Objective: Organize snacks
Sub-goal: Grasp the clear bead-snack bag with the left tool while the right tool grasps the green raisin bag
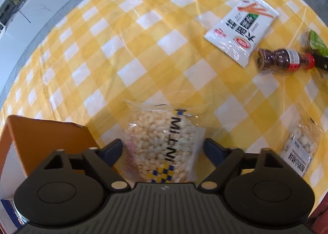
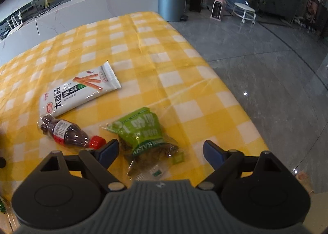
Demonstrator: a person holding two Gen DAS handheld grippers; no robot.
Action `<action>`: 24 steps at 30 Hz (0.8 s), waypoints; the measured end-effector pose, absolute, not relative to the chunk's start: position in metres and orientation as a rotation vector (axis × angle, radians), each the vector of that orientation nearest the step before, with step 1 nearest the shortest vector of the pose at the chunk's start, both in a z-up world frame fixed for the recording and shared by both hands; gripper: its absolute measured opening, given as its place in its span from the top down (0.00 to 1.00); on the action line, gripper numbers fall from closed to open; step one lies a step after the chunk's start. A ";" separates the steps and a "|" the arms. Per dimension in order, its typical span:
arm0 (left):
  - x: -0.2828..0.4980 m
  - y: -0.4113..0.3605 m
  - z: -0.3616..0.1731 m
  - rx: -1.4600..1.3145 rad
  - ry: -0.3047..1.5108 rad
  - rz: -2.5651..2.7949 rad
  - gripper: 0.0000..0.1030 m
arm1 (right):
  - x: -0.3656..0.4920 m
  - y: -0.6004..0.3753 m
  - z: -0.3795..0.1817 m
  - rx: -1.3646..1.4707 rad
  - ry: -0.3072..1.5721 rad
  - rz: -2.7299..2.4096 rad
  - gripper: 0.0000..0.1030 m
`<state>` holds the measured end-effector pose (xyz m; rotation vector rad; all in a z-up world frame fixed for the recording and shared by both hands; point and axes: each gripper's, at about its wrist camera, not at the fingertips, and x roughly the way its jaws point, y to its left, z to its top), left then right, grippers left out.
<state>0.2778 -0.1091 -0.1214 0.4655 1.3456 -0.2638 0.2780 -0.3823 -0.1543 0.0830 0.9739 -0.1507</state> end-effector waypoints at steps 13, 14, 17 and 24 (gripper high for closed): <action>0.260 -0.105 -0.104 0.405 1.247 -0.373 0.23 | 0.275 -0.374 -0.154 0.058 0.962 -0.131 0.34; 0.259 -0.104 -0.103 0.391 1.242 -0.373 0.23 | 0.275 -0.374 -0.154 0.058 0.963 -0.131 0.35; 0.249 -0.104 -0.094 0.379 1.194 -0.376 0.36 | 0.274 -0.375 -0.152 0.066 0.962 -0.136 0.38; 0.231 -0.106 -0.083 0.389 1.077 -0.342 0.57 | 0.267 -0.377 -0.145 0.091 0.939 -0.135 0.43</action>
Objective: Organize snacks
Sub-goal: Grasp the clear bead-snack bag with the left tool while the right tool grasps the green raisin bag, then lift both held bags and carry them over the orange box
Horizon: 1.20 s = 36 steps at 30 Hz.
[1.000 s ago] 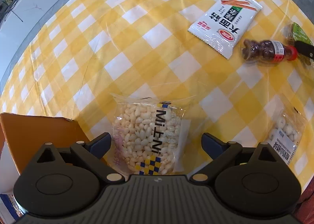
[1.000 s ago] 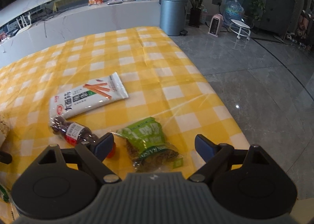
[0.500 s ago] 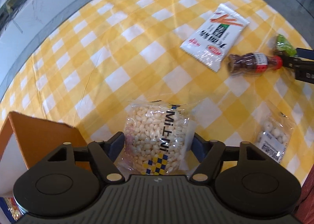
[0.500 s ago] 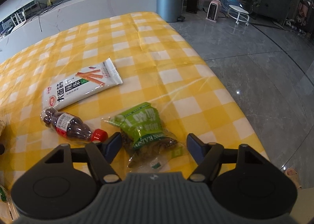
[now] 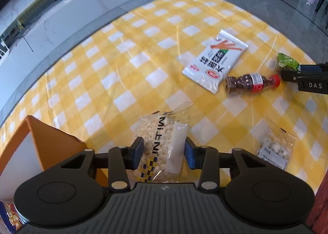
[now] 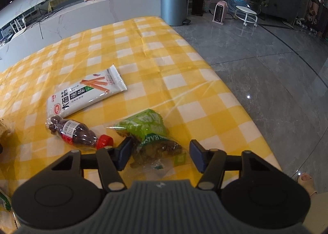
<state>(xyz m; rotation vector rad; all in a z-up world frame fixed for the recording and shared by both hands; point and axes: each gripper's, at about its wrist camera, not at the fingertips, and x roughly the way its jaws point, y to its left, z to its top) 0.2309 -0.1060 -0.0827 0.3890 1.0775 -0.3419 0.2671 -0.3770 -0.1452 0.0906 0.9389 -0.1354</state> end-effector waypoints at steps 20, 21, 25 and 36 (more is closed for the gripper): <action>0.171 -0.082 -0.026 0.127 0.780 -0.308 0.78 | 0.232 -0.357 -0.098 0.215 0.720 0.067 0.44; 0.165 -0.080 -0.023 0.111 0.769 -0.307 0.78 | 0.230 -0.355 -0.095 0.220 0.711 0.087 0.44; 0.148 -0.073 -0.011 0.045 0.730 -0.311 0.78 | 0.220 -0.339 -0.083 0.211 0.673 0.144 0.44; 0.097 -0.022 0.041 -0.115 0.576 -0.249 0.78 | 0.182 -0.282 -0.033 0.212 0.543 0.339 0.44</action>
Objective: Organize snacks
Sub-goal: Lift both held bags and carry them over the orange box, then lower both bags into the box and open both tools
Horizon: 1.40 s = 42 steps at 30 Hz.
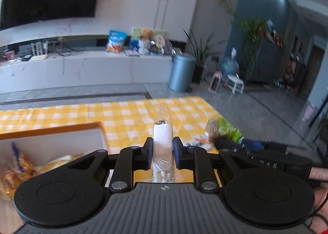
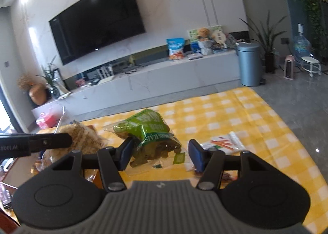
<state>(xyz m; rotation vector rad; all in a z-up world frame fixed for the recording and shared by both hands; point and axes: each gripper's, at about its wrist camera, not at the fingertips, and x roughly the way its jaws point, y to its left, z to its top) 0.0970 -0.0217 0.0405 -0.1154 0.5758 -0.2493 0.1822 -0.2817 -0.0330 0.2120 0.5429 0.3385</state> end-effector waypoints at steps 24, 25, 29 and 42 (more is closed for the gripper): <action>0.120 0.106 0.005 -0.278 0.765 -0.133 0.78 | 0.189 -0.051 -0.007 -0.712 0.622 0.762 0.44; 0.124 0.107 0.003 -0.276 0.775 -0.136 0.78 | 0.193 -0.047 -0.010 -0.763 0.617 0.779 0.44; 0.136 0.115 -0.006 -0.291 0.803 -0.140 0.78 | 0.206 -0.029 -0.021 -0.928 0.611 0.796 0.44; 0.138 0.128 -0.036 -0.363 0.955 -0.233 0.76 | 0.219 -0.009 -0.041 -1.170 0.851 1.039 0.44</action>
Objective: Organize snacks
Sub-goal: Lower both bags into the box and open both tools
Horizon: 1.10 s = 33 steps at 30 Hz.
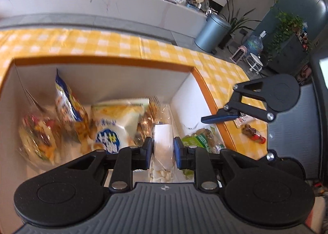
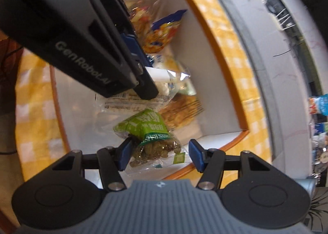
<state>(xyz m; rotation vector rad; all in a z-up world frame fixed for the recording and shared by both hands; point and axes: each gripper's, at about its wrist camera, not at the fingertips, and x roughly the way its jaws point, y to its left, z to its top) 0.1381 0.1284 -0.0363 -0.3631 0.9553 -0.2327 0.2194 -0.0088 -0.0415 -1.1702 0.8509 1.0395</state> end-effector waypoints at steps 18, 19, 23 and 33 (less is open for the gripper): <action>0.139 0.129 -0.051 -0.437 1.003 -0.270 0.75 | 0.238 0.011 -0.058 -1.178 1.097 1.019 0.42; 0.139 0.127 -0.051 -0.432 1.004 -0.274 0.75 | 0.237 0.011 -0.058 -1.177 1.094 1.016 0.42; 0.140 0.123 -0.052 -0.429 1.011 -0.298 0.75 | 0.244 0.013 -0.060 -1.152 1.095 1.000 0.40; 0.140 0.112 -0.057 -0.407 1.025 -0.309 0.33 | 0.234 0.004 -0.039 -1.111 1.041 1.010 0.31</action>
